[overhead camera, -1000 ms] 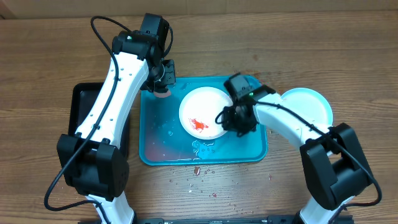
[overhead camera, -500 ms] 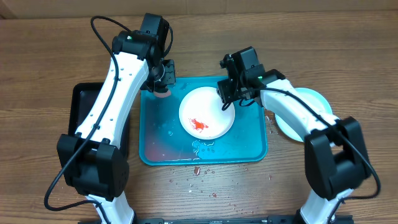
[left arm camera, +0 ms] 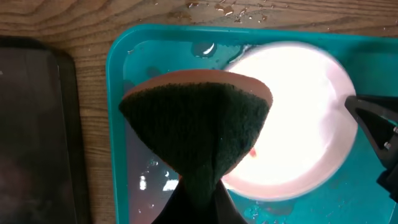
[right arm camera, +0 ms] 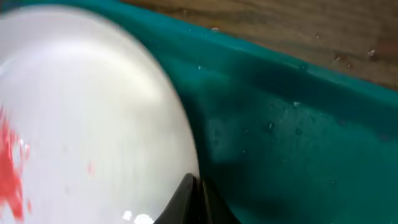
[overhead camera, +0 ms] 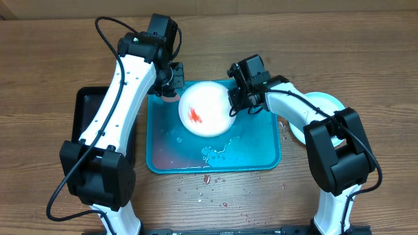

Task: Clean dirty plates on tray and stack at the side
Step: 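Grip the remaining white plate's rim with the right gripper, pull it center, then lower the sponge with the left gripper onto the last white plate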

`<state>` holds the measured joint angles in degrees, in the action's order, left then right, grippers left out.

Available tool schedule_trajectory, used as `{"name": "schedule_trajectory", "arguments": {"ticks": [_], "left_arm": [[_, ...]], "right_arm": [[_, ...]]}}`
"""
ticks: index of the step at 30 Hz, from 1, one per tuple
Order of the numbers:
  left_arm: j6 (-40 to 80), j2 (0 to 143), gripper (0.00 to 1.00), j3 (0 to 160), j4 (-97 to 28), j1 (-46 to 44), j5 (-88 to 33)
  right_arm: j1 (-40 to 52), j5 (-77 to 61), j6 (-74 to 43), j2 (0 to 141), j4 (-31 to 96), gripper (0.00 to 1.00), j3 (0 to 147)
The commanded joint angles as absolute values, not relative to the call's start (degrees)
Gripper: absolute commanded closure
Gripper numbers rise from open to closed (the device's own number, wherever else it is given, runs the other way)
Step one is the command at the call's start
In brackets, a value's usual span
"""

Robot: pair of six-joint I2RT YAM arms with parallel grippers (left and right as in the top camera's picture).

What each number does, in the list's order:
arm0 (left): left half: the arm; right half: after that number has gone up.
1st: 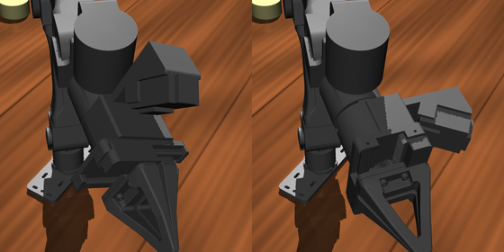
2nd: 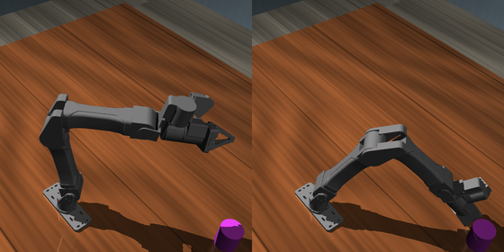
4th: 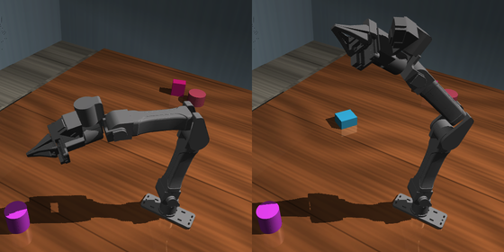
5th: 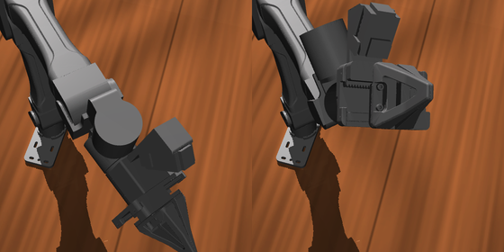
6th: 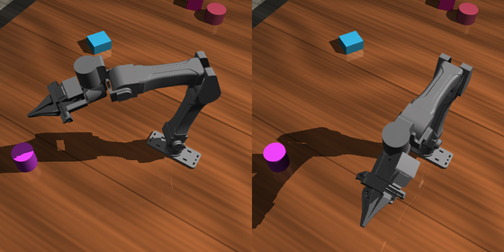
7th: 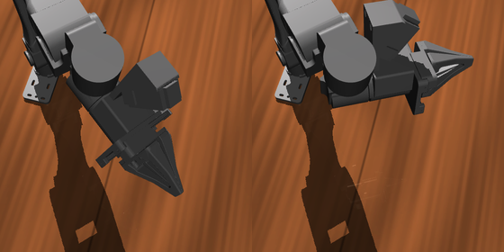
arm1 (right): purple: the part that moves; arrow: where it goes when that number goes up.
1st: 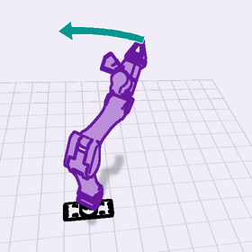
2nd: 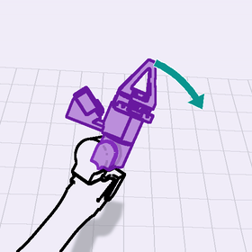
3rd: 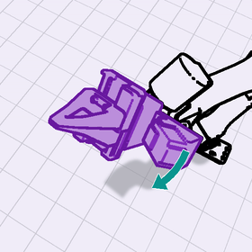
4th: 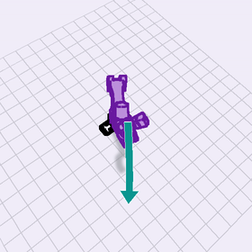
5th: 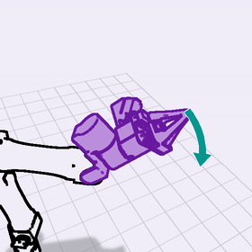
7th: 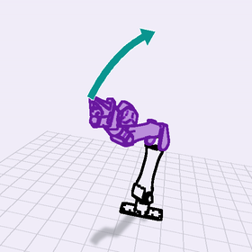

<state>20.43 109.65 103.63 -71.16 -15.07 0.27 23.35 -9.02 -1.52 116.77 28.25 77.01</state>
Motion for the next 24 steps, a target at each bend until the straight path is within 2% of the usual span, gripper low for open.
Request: {"name": "schedule_trajectory", "arguments": {"ticks": [1,9,10,14,19,24], "left_arm": [[19.29,109.40,0.96,103.88,-71.07,-15.44,0.47],[19.29,109.40,0.96,103.88,-71.07,-15.46,0.47],[19.29,109.40,0.96,103.88,-71.09,-15.44,0.47],[19.29,109.40,0.95,103.88,-71.07,-15.46,0.47],[19.29,109.40,0.96,103.88,-70.94,-15.46,0.45],[19.27,109.40,0.96,103.88,-70.98,-15.46,0.38]], "right_arm": [[23.57,-8.69,-11.99,116.71,31.00,0.96,77.93],[25.43,-10.68,-35.22,116.71,46.98,0.96,77.93],[25.58,-11.22,-37.21,116.71,49.08,0.93,77.91],[26.02,-12.91,-37.67,116.71,51.75,0.73,77.93],[26.02,-9.56,-35.51,116.73,47.35,0.66,77.89],[26.04,-8.56,-35.57,116.81,45.69,0.65,76.84]]}}
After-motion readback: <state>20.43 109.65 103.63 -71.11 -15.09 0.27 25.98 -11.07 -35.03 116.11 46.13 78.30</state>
